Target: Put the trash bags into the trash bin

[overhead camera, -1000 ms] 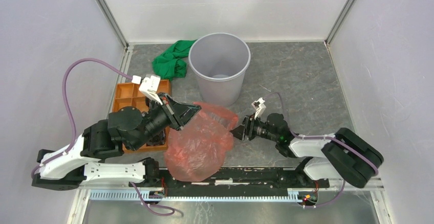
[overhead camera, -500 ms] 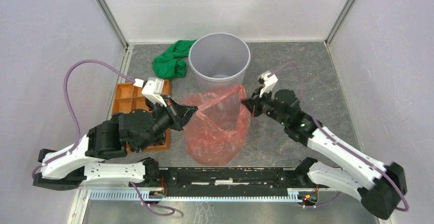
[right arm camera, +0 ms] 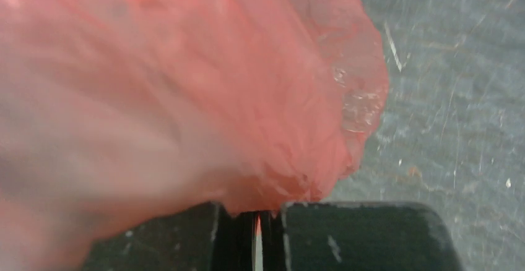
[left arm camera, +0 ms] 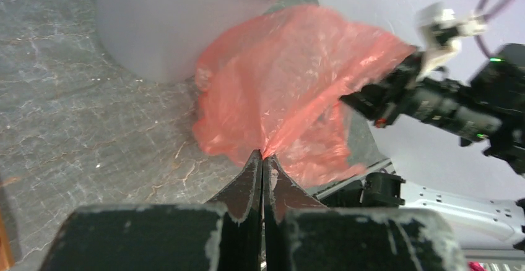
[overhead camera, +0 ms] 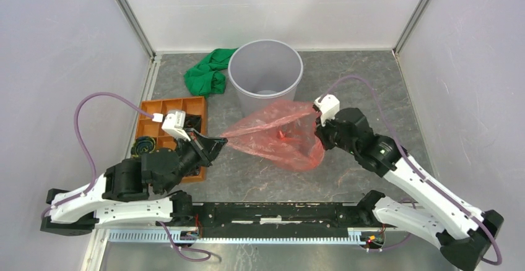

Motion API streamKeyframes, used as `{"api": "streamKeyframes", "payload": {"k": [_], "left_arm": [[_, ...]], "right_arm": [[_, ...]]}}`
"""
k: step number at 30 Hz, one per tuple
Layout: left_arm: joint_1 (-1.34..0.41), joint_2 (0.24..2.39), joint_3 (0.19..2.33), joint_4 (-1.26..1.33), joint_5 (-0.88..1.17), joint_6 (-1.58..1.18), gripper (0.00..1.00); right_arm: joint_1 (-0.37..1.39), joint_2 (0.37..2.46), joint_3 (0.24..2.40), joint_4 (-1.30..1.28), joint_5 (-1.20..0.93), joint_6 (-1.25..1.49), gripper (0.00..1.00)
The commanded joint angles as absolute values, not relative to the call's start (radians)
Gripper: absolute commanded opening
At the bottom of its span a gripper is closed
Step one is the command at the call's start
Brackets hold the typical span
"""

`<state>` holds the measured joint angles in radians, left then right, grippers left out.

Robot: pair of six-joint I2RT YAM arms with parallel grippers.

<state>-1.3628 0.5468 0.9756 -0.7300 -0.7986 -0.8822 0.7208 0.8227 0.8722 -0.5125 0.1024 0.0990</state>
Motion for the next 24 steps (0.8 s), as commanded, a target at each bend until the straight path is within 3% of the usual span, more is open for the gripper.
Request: {"api": "streamKeyframes", "payload": {"k": [1, 6, 20, 24], "left_arm": [[-1.361, 0.532, 1.048, -0.644, -0.749, -0.879, 0.02], [-1.36, 0.554, 1.067, -0.541, -0.66, -0.834, 0.02], [-1.361, 0.555, 1.008, -0.577, -0.65, -0.889, 0.02], [-1.36, 0.558, 1.007, -0.57, -0.645, -0.885, 0.02]], "right_arm": [[0.721, 0.855, 1.028, -0.627, 0.07, 0.054, 0.03], [0.722, 0.885, 1.155, -0.616, -0.072, 0.057, 0.12], [0.721, 0.887, 0.998, -0.635, -0.006, 0.124, 0.72], [0.72, 0.89, 0.97, -0.659, 0.034, 0.139, 0.79]]}}
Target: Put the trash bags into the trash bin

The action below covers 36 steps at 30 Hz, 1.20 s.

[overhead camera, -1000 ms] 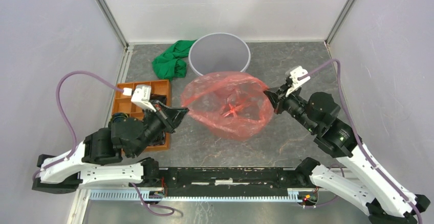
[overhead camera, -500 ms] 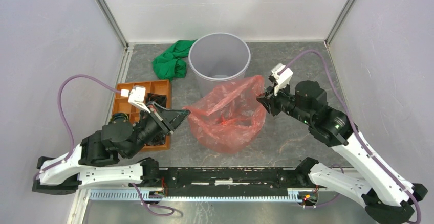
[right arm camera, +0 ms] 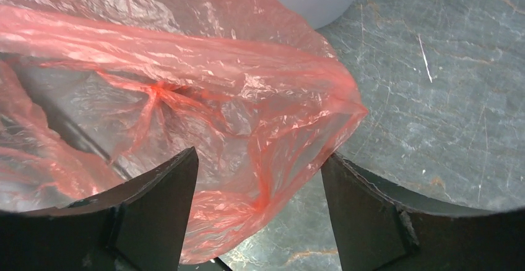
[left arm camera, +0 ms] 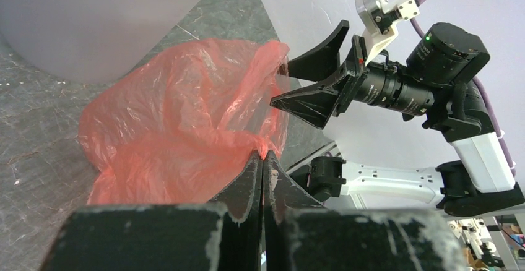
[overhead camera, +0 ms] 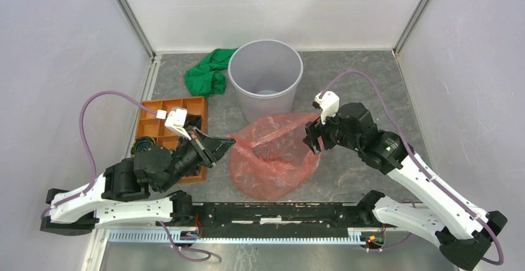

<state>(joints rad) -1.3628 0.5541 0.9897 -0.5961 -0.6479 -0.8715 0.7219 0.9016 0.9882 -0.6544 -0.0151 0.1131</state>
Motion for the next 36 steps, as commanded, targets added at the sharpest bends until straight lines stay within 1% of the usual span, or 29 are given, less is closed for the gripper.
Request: {"api": "streamKeyframes", "payload": {"k": [1, 5, 7, 11, 16, 17, 20, 21, 25, 29, 31, 34, 36], "left_arm": [[-1.361, 0.558, 1.003, -0.57, -0.644, -0.886, 0.02], [-1.361, 0.558, 0.989, -0.568, -0.643, -0.891, 0.02], [-1.36, 0.56, 0.985, -0.563, -0.644, -0.89, 0.02], [-1.361, 0.567, 0.987, -0.557, -0.643, -0.883, 0.02], [-1.36, 0.572, 0.988, -0.557, -0.643, -0.876, 0.02], [-1.361, 0.572, 0.987, -0.555, -0.643, -0.877, 0.02], [-1.36, 0.576, 0.985, -0.551, -0.64, -0.88, 0.02], [-1.36, 0.578, 0.986, -0.548, -0.639, -0.88, 0.02], [-1.361, 0.582, 0.989, -0.542, -0.643, -0.872, 0.02], [-1.361, 0.587, 0.993, -0.536, -0.647, -0.863, 0.02], [-1.361, 0.594, 1.0, -0.544, -0.647, -0.859, 0.02], [-1.361, 0.604, 1.009, -0.55, -0.649, -0.859, 0.02], [-1.361, 0.609, 1.007, -0.543, -0.65, -0.859, 0.02]], "right_arm": [[0.721, 0.887, 0.967, -0.67, 0.056, 0.147, 0.8], [0.721, 0.805, 0.913, -0.649, 0.114, 0.21, 0.81], [0.721, 0.747, 0.879, -0.632, 0.117, 0.245, 0.83], [0.721, 0.684, 0.857, -0.647, 0.11, 0.274, 0.83], [0.722, 0.67, 0.801, -0.553, 0.039, 0.293, 0.72], [0.722, 0.681, 0.798, -0.532, 0.031, 0.295, 0.69], [0.722, 0.711, 0.799, -0.508, 0.048, 0.291, 0.54], [0.721, 0.716, 0.799, -0.51, 0.066, 0.282, 0.52], [0.722, 0.705, 0.784, -0.517, 0.12, 0.252, 0.51], [0.722, 0.681, 0.762, -0.5, 0.155, 0.239, 0.46], [0.722, 0.679, 0.75, -0.502, 0.186, 0.237, 0.46], [0.721, 0.677, 0.72, -0.493, 0.206, 0.234, 0.49], [0.721, 0.676, 0.703, -0.467, 0.193, 0.236, 0.48]]}}
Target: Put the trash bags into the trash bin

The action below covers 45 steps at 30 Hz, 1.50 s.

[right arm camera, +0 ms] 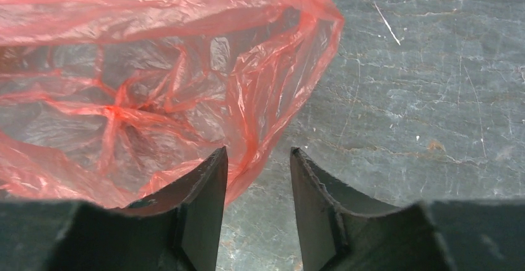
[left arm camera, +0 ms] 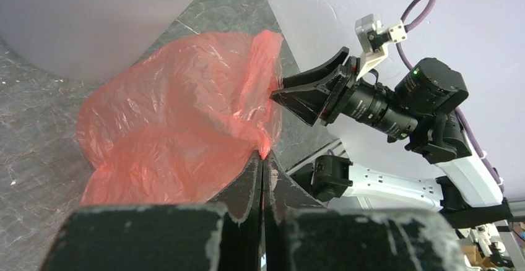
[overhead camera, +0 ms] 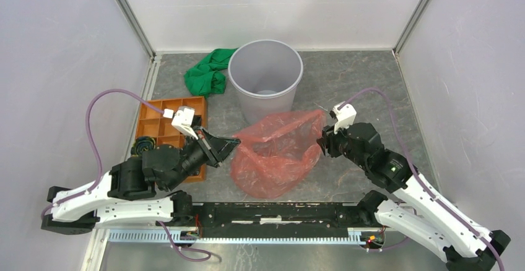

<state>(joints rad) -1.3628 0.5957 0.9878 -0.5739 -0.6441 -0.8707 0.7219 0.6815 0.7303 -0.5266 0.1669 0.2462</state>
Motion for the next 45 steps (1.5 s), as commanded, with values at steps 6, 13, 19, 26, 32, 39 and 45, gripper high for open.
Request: {"api": "streamKeyframes", "payload": {"k": [6, 13, 19, 26, 32, 39, 45], "left_arm": [[-1.361, 0.631, 1.02, -0.525, -0.65, -0.844, 0.02], [-1.361, 0.738, 1.179, -0.486, -0.647, -0.695, 0.02], [-1.361, 0.83, 1.28, -0.458, -0.61, -0.627, 0.02], [-1.361, 0.709, 1.009, -0.566, -0.673, -0.874, 0.02], [-1.361, 0.592, 1.038, -0.573, -0.679, -0.886, 0.02], [-1.36, 0.513, 0.843, -0.536, -0.665, -1.03, 0.02], [-1.361, 0.537, 0.866, -0.527, -0.672, -1.023, 0.02]], "right_arm": [[0.721, 0.678, 0.785, -0.467, 0.167, 0.214, 0.19], [0.721, 0.693, 1.099, -0.587, 0.149, 0.152, 0.02], [0.721, 0.69, 1.148, -0.605, 0.144, 0.132, 0.03], [0.721, 0.69, 0.915, -0.597, 0.118, 0.191, 0.03], [0.721, 0.799, 1.13, -0.559, 0.027, 0.132, 0.05], [0.722, 0.738, 0.954, -0.513, 0.014, 0.17, 0.17], [0.721, 0.739, 1.073, -0.509, 0.012, 0.143, 0.05]]}}
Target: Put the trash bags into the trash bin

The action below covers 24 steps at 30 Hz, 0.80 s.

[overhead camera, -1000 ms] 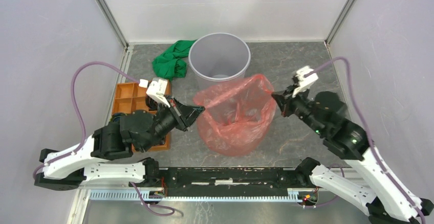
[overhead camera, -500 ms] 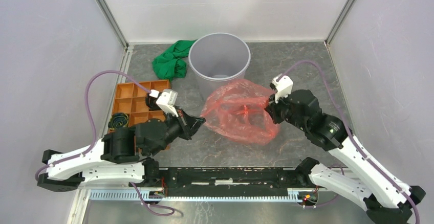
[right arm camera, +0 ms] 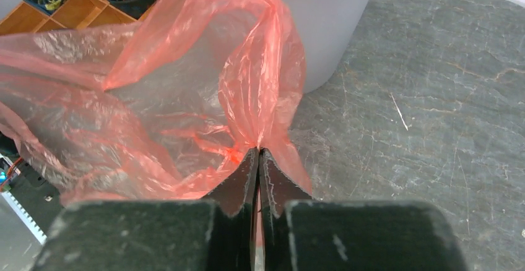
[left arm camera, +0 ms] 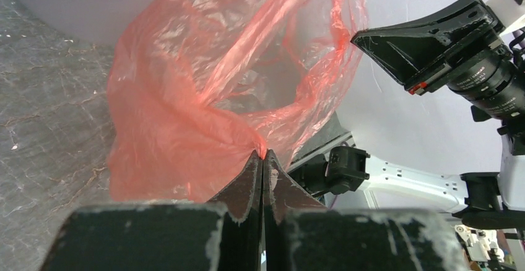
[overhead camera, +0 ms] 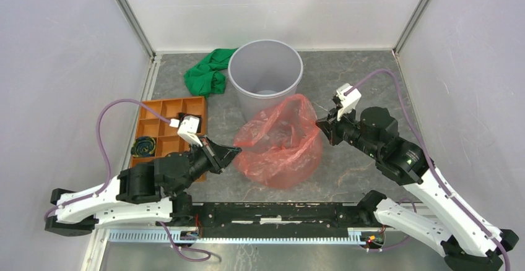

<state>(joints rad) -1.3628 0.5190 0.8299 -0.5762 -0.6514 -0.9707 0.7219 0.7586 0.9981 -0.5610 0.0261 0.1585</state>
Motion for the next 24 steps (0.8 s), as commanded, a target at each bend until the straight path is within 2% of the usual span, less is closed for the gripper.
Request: {"api": "streamKeyframes", "payload": {"k": [1, 9, 15, 19, 24], "left_arm": [[-1.361, 0.551, 0.873, -0.533, -0.669, -1.024, 0.02], [-1.361, 0.589, 0.877, -0.591, -0.624, -1.084, 0.04], [-1.36, 0.58, 0.87, -0.718, -0.546, -1.165, 0.33], [-1.36, 0.583, 0.841, -0.772, -0.525, -1.214, 0.4], [-1.361, 0.58, 0.794, -0.804, -0.521, -1.289, 0.59]], "right_arm": [[0.721, 0.726, 1.061, -0.497, 0.013, 0.141, 0.01], [0.721, 0.689, 0.93, -0.487, 0.019, 0.164, 0.01], [0.722, 0.658, 0.931, -0.422, 0.019, 0.166, 0.01], [0.72, 0.664, 0.947, -0.401, 0.028, 0.151, 0.01], [0.722, 0.661, 0.959, -0.377, 0.006, 0.142, 0.01]]}}
